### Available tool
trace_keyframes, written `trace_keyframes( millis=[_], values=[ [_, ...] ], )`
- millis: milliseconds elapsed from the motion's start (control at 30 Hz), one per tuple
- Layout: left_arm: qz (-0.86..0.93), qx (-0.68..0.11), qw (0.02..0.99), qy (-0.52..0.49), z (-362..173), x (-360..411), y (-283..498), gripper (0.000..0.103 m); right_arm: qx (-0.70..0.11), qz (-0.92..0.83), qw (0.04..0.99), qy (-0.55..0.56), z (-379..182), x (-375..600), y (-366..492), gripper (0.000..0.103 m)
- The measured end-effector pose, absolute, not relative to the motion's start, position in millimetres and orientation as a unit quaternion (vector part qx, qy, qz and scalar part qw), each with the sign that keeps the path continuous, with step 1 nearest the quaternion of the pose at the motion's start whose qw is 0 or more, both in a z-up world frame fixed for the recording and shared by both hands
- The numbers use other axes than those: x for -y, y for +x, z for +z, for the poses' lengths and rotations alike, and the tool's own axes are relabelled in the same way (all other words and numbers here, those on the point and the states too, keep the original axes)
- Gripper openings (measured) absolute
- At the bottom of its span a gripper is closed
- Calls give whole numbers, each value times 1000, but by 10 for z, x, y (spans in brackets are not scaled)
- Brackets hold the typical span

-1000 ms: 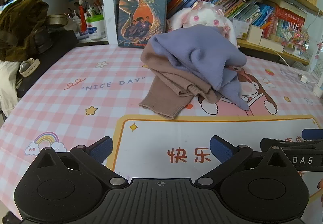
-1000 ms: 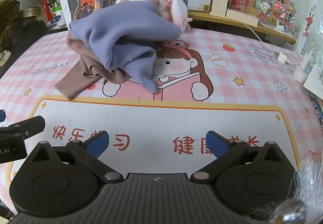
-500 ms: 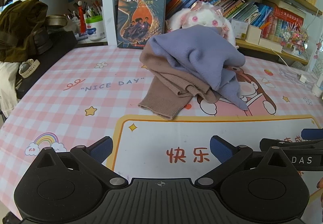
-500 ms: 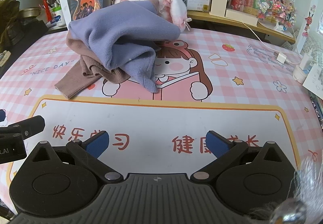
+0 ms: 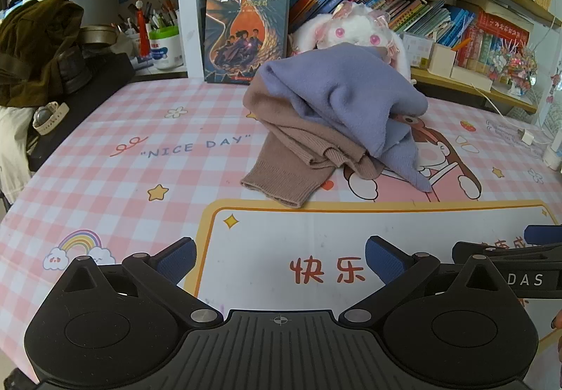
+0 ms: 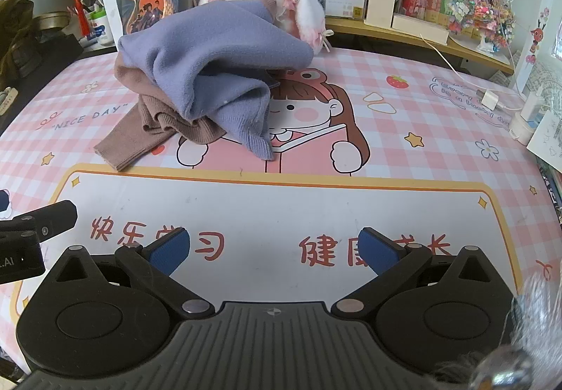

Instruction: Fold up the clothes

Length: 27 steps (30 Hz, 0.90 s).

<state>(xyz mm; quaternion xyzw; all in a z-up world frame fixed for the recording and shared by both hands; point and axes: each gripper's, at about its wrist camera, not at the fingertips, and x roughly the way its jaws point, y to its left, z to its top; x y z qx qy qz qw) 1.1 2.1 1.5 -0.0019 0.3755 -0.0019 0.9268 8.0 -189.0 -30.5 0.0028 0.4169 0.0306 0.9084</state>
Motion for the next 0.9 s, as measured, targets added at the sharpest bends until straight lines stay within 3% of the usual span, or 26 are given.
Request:
trace_keyframes(
  millis=[900],
  values=[
    [-17, -385, 923, -11, -31, -8, 121, 103, -430, 37, 902, 31, -372, 1984, 213, 103]
  ],
)
